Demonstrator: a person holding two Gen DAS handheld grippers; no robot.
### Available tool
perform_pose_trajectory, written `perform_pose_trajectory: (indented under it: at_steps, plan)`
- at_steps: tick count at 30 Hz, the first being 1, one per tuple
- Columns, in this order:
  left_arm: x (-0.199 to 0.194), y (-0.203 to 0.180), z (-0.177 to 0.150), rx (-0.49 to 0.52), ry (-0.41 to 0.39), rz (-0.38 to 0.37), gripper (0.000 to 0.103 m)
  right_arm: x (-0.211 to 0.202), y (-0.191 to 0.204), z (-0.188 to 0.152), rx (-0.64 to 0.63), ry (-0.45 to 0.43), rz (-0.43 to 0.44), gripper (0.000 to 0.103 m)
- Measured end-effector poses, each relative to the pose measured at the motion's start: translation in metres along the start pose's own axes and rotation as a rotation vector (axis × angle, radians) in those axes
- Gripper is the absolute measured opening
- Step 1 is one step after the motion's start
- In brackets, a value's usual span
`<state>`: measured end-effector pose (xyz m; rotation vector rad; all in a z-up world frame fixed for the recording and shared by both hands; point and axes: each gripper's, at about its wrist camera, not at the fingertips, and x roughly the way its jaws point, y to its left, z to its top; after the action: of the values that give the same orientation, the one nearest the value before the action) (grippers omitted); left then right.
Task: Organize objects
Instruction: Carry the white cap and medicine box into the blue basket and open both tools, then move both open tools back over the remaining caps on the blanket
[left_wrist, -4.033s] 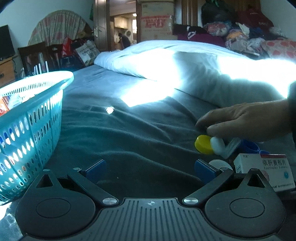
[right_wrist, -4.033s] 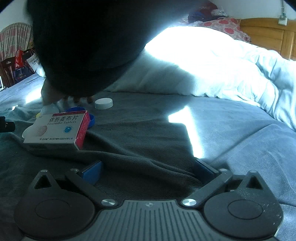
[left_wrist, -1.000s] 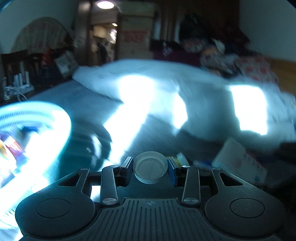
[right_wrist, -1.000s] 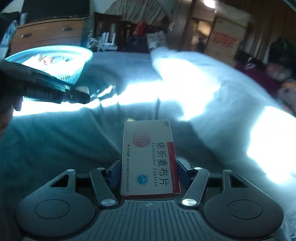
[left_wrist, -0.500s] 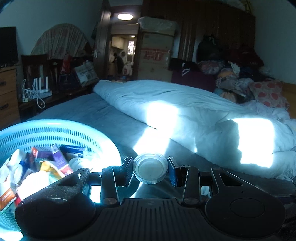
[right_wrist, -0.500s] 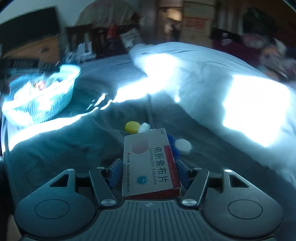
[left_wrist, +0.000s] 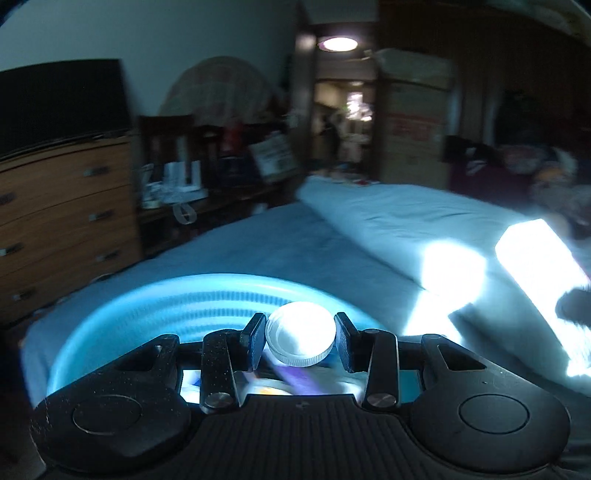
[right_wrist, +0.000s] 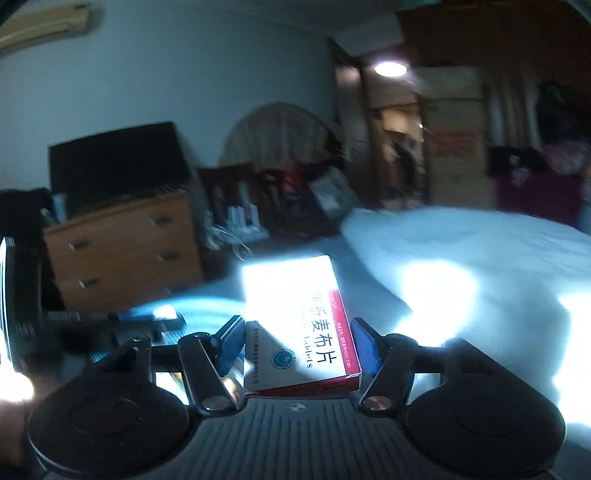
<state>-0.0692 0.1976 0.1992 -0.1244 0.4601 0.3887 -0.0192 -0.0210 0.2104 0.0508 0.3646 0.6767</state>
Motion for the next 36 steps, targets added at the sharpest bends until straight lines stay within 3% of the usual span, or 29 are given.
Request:
perform_pose_trajectory:
  at_steps: [5, 11, 21, 23, 25, 26, 29, 31, 33, 36]
  plan:
    - [0.024, 0.036, 0.012, -0.031, 0.055, 0.084, 0.04, 0.073, 0.033, 0.026, 0.025, 0.06, 0.095, 0.065]
    - [0.033, 0.054, 0.02, -0.043, 0.075, 0.114, 0.04, 0.129, 0.057, 0.029, 0.041, 0.112, 0.131, 0.065]
    - [0.035, 0.056, 0.022, -0.052, 0.075, 0.117, 0.041, 0.154, 0.088, 0.02, 0.004, 0.14, 0.15, 0.067]
    - [0.034, 0.054, 0.022, -0.046, 0.07, 0.12, 0.05, 0.155, 0.086, 0.022, 0.0, 0.141, 0.153, 0.069]
    - [0.031, 0.052, 0.023, -0.041, 0.056, 0.129, 0.061, 0.153, 0.087, 0.021, -0.008, 0.13, 0.145, 0.084]
    - [0.029, 0.05, 0.023, -0.041, 0.048, 0.133, 0.064, 0.15, 0.086, 0.021, -0.014, 0.107, 0.13, 0.085]
    - [0.021, 0.047, 0.026, -0.057, 0.03, 0.108, 0.066, 0.115, 0.066, 0.019, -0.029, -0.067, 0.027, 0.088]
    - [0.013, 0.041, 0.026, -0.059, 0.009, 0.067, 0.068, 0.082, 0.044, 0.002, -0.047, -0.234, -0.126, 0.101]
    - [0.002, 0.025, 0.022, -0.03, -0.009, 0.015, 0.069, 0.047, 0.012, -0.03, -0.024, -0.363, -0.308, 0.101]
    - [-0.012, -0.011, 0.014, 0.035, -0.025, -0.08, 0.071, 0.003, -0.048, -0.095, -0.027, -0.349, -0.571, 0.101]
